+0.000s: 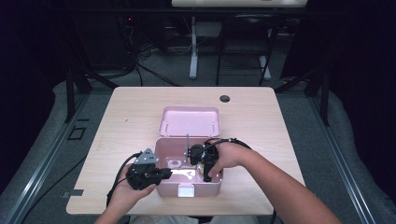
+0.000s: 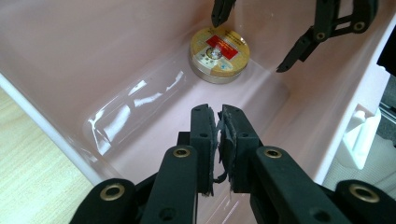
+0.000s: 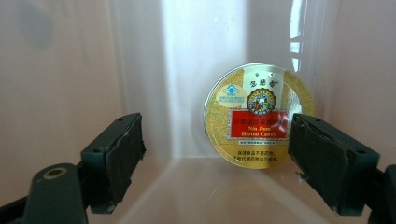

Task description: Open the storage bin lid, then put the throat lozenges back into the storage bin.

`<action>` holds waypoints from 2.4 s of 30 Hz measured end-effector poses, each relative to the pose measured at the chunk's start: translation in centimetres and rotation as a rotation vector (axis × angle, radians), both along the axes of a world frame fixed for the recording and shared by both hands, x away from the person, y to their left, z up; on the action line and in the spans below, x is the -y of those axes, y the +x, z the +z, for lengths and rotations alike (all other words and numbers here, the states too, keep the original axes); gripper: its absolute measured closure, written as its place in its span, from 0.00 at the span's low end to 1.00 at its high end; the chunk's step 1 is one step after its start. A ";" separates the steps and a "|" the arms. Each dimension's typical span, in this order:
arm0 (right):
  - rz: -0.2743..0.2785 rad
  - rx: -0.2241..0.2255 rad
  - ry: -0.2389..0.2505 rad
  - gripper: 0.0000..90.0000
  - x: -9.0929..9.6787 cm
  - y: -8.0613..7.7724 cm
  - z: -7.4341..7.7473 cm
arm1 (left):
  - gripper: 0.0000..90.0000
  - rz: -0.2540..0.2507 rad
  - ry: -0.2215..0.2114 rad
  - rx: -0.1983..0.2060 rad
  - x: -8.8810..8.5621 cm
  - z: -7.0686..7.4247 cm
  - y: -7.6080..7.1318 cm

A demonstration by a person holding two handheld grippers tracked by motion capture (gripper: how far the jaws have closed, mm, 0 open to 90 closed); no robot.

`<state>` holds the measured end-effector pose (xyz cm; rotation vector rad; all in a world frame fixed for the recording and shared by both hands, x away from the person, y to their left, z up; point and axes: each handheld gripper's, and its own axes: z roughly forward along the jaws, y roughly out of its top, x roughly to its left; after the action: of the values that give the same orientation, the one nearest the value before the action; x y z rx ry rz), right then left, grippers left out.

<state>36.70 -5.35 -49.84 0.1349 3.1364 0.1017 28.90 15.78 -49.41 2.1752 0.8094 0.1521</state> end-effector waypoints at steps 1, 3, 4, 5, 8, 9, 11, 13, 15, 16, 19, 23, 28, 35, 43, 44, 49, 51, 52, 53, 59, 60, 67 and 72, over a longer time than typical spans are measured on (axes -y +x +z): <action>-0.001 0.001 0.001 0.21 0.0 0.0 0.2 | 0.92 0.001 -0.001 0.000 0.0 0.0 0.0; -0.004 0.004 0.009 0.21 0.0 -0.1 0.5 | 0.92 0.001 -0.002 0.000 0.0 0.0 0.0; -0.002 0.005 0.012 0.22 0.0 -0.2 0.8 | 0.92 0.001 -0.002 0.000 0.0 0.0 0.0; 0.000 0.008 0.016 0.22 -0.1 -0.3 1.0 | 0.92 0.001 -0.002 0.001 0.0 0.0 0.0; 0.002 0.016 0.019 0.23 -0.2 -0.4 1.8 | 0.92 0.000 -0.001 0.001 0.0 0.0 0.0; -0.005 0.015 0.024 0.23 -0.2 -0.5 1.9 | 0.92 -0.001 -0.001 0.002 0.0 0.0 0.0; -0.014 0.017 0.030 0.24 -0.2 -0.5 2.4 | 0.92 -0.002 -0.001 0.003 0.0 0.0 0.0; -0.023 0.018 0.033 0.26 -0.1 -0.4 2.7 | 0.92 -0.004 -0.002 0.003 0.0 0.0 0.0; -0.035 0.023 0.043 0.27 0.0 -0.4 3.2 | 0.92 -0.004 -0.002 0.004 0.0 0.0 0.0; -0.039 0.027 0.055 0.28 0.1 -0.4 3.3 | 0.92 -0.001 -0.006 0.007 0.0 -0.1 0.0; -0.049 0.033 0.058 0.28 0.2 -0.4 3.7 | 0.92 0.001 -0.006 0.009 0.0 -0.1 0.0; -0.053 0.037 0.061 0.29 0.3 -0.4 4.5 | 0.92 -0.002 -0.004 0.004 0.0 0.0 0.0; -0.068 0.039 0.087 0.31 0.6 -0.3 5.6 | 0.91 -0.004 -0.005 0.004 0.0 0.0 0.0; -0.085 0.046 0.107 0.34 1.0 0.0 6.5 | 0.91 -0.004 -0.003 0.004 0.0 0.0 0.0; -0.120 0.056 0.096 0.36 1.6 -0.1 7.3 | 0.91 -0.002 -0.003 0.006 0.0 0.0 0.0; -0.131 0.055 0.098 0.36 1.7 -0.1 7.3 | 0.91 -0.002 -0.003 0.006 0.0 0.0 0.0; -0.196 0.071 0.119 0.39 2.3 0.4 7.8 | 0.91 -0.004 -0.002 0.005 0.0 0.0 0.0; -0.221 0.077 0.138 0.40 2.5 0.6 8.0 | 0.91 -0.002 -0.003 0.006 0.0 0.0 0.0; -0.230 0.075 0.144 0.40 2.6 0.7 8.1 | 0.91 -0.002 -0.003 0.007 0.0 0.0 0.0; -0.239 0.075 0.151 0.40 2.7 0.8 8.2 | 0.91 -0.002 -0.003 0.007 0.0 0.0 0.0; -0.315 0.069 0.181 0.44 3.5 1.4 8.6 | 0.91 -0.004 -0.001 0.005 0.0 0.0 0.0; -0.321 0.067 0.182 0.44 3.6 1.5 8.6 | 0.91 -0.003 -0.001 0.005 0.0 0.0 0.0; -0.365 0.095 0.196 0.47 4.4 2.1 8.6 | 0.91 -0.003 -0.003 0.006 0.0 0.0 0.0; -0.401 0.107 0.213 0.50 5.0 2.5 8.8 | 0.91 -0.002 -0.004 0.006 0.0 0.0 0.0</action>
<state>39.21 -10.40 -41.02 0.7241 2.9130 0.4229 28.88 15.79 -49.46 2.1709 0.8033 0.1562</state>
